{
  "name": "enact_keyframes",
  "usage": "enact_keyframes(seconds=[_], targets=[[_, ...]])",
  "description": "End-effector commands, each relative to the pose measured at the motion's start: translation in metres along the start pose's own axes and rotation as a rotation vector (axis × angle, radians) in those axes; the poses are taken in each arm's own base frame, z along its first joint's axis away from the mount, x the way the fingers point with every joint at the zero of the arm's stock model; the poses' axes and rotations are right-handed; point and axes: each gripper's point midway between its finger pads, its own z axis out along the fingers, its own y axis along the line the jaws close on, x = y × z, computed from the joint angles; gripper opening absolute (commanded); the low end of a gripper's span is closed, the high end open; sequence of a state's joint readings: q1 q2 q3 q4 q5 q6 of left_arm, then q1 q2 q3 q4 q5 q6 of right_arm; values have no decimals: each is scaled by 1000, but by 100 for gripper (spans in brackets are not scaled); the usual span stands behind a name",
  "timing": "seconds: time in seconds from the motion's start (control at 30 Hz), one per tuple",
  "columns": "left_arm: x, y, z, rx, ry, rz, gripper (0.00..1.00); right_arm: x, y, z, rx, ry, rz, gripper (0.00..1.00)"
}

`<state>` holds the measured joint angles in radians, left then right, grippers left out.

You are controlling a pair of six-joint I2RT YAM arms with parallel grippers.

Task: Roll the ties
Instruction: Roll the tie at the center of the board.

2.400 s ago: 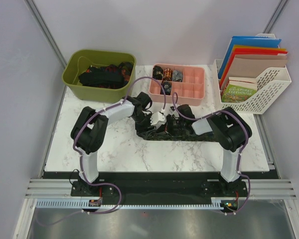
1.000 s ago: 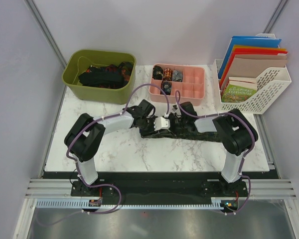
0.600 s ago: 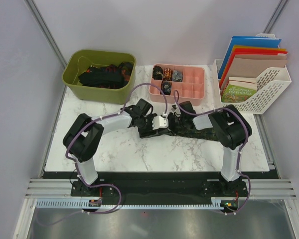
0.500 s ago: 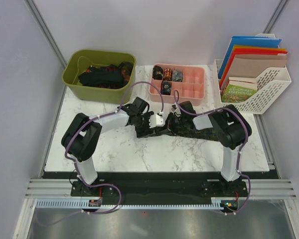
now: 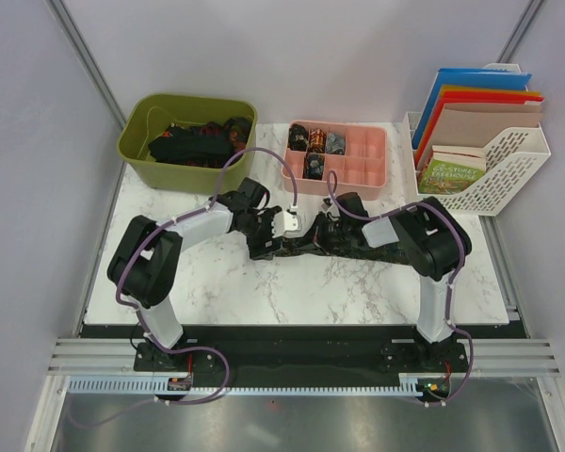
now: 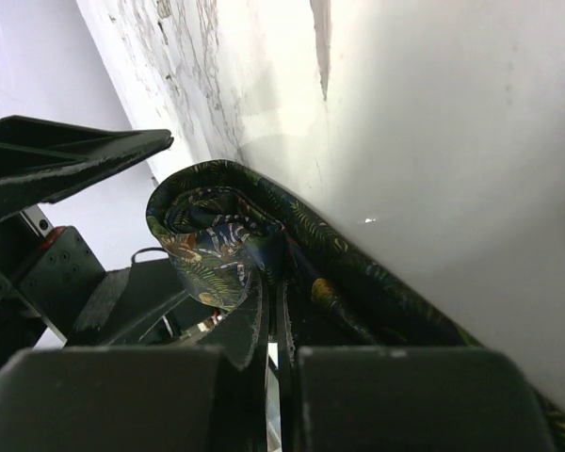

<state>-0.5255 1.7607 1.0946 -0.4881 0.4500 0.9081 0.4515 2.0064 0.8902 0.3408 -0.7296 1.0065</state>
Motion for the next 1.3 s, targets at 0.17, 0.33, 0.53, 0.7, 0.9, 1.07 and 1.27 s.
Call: enact_keyframes(seconds=[0.17,0.33,0.53,0.7,0.9,1.07,1.27], targets=[[-31,9,2,18,-122,88,79,7,-31,15,76,-18,63,0],[-33,9,5,21,-121,116,76,10,-26,17,61,-11,64,0],[-33,11,18,30,-90,119,75,12,-22,20,50,-9,62,0],[-22,2,28,61,-48,117,66,15,-19,19,46,-12,61,0],[6,-24,22,127,22,110,41,29,-12,16,28,-14,73,0],[24,-37,21,144,60,99,33,24,8,19,-8,-5,26,15],[26,-35,23,143,67,87,27,11,29,8,-25,-26,-39,27]])
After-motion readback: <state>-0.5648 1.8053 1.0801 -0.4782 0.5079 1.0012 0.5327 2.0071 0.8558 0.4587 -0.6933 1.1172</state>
